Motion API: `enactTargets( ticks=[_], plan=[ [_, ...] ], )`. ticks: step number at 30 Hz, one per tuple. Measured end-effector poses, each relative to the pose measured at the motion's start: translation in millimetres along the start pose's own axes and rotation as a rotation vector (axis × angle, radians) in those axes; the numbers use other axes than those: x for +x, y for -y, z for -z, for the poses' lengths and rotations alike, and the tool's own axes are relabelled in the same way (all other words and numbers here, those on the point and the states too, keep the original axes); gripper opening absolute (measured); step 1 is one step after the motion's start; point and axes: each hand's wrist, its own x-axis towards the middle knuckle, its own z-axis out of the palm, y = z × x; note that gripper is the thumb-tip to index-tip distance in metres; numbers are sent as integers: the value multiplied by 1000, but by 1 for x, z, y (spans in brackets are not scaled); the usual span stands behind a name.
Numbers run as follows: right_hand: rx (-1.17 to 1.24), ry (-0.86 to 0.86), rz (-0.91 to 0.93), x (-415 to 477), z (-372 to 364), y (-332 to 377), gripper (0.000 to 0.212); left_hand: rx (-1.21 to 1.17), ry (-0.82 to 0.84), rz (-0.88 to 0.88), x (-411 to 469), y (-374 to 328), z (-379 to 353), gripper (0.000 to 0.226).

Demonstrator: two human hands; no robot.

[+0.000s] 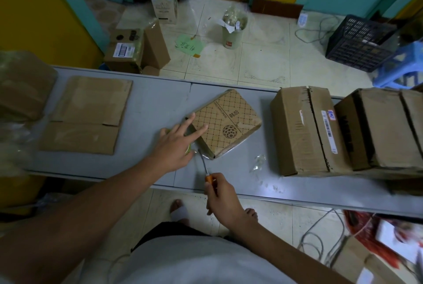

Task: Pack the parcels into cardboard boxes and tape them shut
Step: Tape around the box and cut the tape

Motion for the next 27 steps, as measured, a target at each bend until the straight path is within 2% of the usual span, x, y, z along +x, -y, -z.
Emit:
enactTargets(
  ticks=[8, 17, 27],
  plan=[
    [8, -44, -20, 4, -4, 7, 21, 116, 47, -28, 1, -4, 8, 99],
    [-95, -114, 63, 9, -7, 6, 28, 153, 72, -20, 2, -8, 10, 99],
    [-174, -100, 114, 11, -4, 5, 23, 192, 137, -38, 5, -13, 19, 98]
  ],
)
